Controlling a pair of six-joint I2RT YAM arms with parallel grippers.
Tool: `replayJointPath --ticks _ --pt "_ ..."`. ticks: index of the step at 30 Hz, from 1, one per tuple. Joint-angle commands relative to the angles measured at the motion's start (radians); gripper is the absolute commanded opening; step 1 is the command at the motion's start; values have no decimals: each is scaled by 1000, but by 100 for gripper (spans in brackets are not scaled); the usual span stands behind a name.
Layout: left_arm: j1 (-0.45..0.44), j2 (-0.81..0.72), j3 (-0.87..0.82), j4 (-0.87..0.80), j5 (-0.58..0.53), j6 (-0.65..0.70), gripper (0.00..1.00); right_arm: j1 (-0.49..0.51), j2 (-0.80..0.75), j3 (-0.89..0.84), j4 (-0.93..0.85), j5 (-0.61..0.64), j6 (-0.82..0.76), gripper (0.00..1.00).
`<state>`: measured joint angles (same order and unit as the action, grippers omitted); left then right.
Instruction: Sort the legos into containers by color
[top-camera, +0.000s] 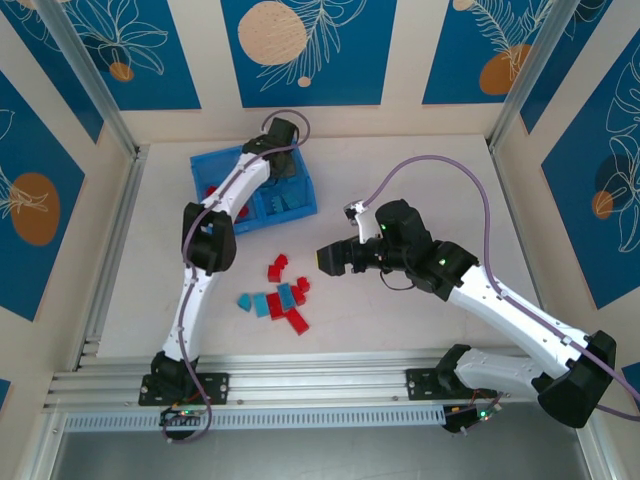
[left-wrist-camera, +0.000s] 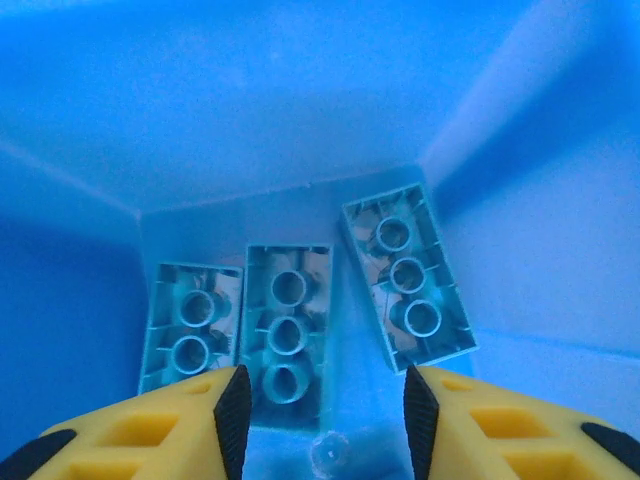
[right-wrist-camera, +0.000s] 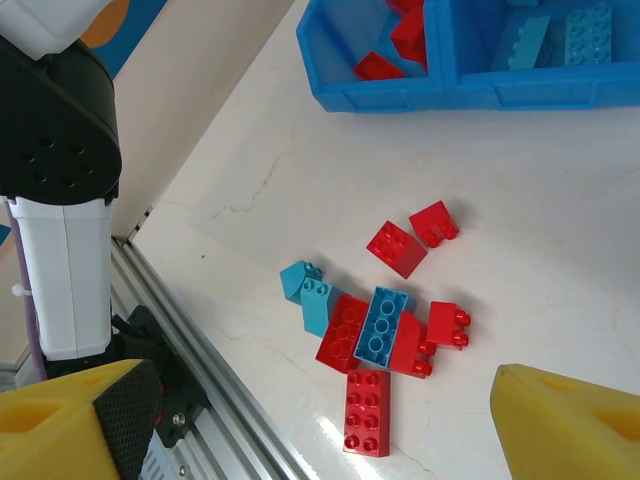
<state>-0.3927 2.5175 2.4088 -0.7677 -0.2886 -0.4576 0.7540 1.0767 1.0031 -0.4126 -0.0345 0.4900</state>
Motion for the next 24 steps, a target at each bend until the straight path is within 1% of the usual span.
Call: replayJointPath --ticks 1,4,7,10,13,17,19,21,23,24 --pt "3 -107 44 -23 27 23 47 -4 -11 2 -15 -24 21 87" --pt "-15 -230 9 -40 78 30 44 -4 -10 -3 -14 -20 34 88" --pt "-62 -432 -160 -2 115 46 43 -2 -9 -12 -13 -13 55 88" --pt "-126 -689 -453 90 118 57 43 2 -10 -25 -8 -4 72 87" --pt "-186 -932 -758 169 94 44 43 3 -6 -42 1 9 81 87" --pt "-248 -1196 -1078 182 60 -27 42 1 18 -45 9 16 86 88" --pt "-261 -1285 -1195 171 47 -71 42 1 33 -43 17 20 92 87" --pt "-264 -1341 -1285 153 63 -106 42 -1 49 -42 33 24 103 87" --pt "-264 -1362 -1372 171 118 -127 43 -2 67 -39 47 22 111 87" --pt "-265 -1356 -1402 192 151 -131 46 -2 74 -39 54 22 117 88"
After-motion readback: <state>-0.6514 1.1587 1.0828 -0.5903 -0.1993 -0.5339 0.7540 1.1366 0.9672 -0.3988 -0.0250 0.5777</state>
